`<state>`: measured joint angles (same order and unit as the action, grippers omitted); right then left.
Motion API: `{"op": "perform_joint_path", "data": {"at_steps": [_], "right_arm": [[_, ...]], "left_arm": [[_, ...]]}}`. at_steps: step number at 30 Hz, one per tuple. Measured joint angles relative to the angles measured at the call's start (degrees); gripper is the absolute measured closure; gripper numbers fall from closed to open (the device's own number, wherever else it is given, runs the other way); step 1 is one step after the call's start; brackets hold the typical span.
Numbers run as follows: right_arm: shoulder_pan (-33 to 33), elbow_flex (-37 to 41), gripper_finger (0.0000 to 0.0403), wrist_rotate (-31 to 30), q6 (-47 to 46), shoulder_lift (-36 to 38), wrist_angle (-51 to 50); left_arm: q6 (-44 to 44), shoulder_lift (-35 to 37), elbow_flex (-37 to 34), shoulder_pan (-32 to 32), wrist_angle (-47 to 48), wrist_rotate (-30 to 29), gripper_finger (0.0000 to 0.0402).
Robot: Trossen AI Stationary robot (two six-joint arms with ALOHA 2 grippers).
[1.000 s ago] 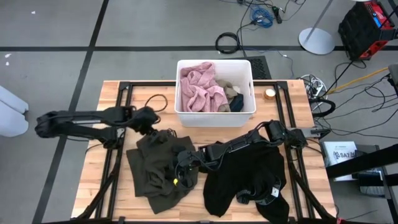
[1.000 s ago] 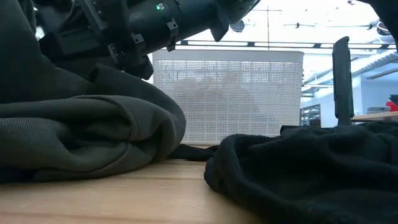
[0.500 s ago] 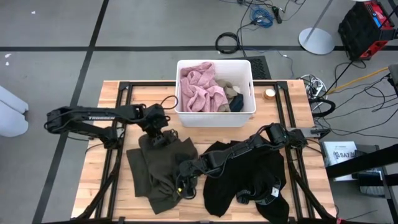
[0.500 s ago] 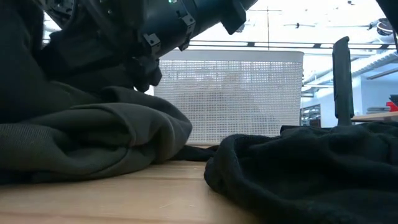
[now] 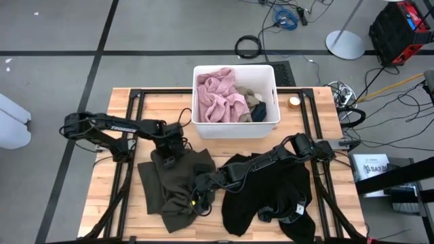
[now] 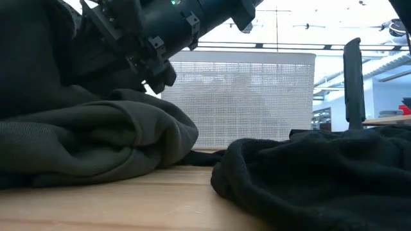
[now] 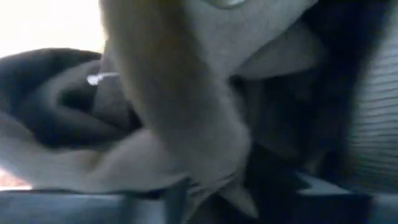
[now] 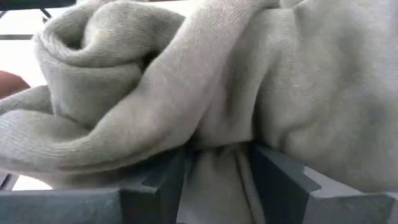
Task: Sort clothes
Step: Fold the gray jacket, then put the gray jacket into the laundry organizer bin
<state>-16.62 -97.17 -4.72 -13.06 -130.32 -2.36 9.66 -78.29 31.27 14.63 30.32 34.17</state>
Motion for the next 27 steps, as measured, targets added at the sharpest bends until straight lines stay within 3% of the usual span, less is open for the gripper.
{"op": "perform_joint_path", "data": {"at_steps": [5, 14, 16, 20, 23, 25, 27], "right_arm": [[0.06, 0.0, 0.0236, -0.49, 0.21, 2.81, -4.35], [-0.22, 0.02, 0.0236, -5.37, -3.19, 11.41, -14.38], [-0.56, 0.02, 0.0236, -6.96, -11.06, 13.52, -17.77], [-3.2, -0.02, 0.0236, -7.53, -36.31, 14.78, -23.16], [-6.88, -0.02, 0.0236, -5.66, -46.2, 13.45, -26.62], [-9.16, 0.02, 0.0236, -3.93, -48.56, 12.33, -28.94], [-11.52, 0.11, 0.0236, -4.29, -42.25, 11.75, -28.49]], "left_arm": [[-1.82, -0.69, 0.0, -0.04, -0.31, 0.0, 0.0378], [-3.08, -0.67, -0.05, -0.04, -0.97, -0.2, 0.0391], [-2.98, -0.67, -0.05, -0.04, -0.97, -0.25, 0.0391], [-2.72, -0.67, -0.05, -0.04, -0.94, -0.32, 0.0391], [-3.23, -0.67, -0.05, -0.04, -0.91, -0.26, 0.0391], [-4.18, -0.67, -0.05, -0.04, -0.93, -0.12, 0.0391], [-5.41, -0.67, -0.05, -0.04, -0.97, -0.01, 0.0391]]}}
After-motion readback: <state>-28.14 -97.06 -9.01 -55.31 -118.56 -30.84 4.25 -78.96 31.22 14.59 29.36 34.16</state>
